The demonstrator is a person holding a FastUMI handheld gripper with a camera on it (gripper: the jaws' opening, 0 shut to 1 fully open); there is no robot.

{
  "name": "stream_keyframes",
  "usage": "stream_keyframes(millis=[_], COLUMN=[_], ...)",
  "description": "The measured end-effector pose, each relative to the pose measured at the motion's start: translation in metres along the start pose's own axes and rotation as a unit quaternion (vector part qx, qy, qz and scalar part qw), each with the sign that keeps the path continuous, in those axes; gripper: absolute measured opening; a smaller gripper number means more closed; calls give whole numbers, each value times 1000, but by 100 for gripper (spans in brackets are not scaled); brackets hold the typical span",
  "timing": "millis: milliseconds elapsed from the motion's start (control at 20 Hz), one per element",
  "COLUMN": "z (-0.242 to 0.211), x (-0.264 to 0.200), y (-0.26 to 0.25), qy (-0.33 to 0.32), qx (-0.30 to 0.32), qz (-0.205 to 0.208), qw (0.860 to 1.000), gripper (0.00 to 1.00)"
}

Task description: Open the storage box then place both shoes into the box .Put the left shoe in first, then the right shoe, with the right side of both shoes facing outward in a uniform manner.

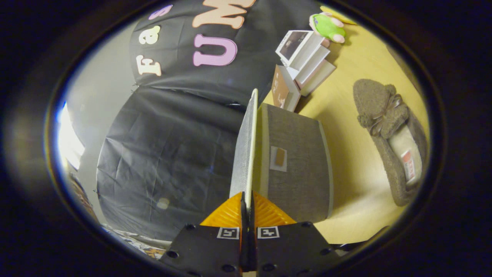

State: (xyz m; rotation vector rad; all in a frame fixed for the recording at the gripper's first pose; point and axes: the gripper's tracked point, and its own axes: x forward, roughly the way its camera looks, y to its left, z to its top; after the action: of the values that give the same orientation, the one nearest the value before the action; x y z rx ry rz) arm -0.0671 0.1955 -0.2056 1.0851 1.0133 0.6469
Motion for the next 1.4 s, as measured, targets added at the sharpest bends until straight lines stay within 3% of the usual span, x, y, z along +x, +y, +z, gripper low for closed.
stream_keyframes(millis=[500, 850, 1400], z=[-1, -14, -75], x=[22, 57, 151], y=[108, 146, 202], qy=[9, 16, 61], qx=[-49, -95, -183], qz=[65, 75, 91], qw=[997, 992, 977], gripper=[4, 4, 4])
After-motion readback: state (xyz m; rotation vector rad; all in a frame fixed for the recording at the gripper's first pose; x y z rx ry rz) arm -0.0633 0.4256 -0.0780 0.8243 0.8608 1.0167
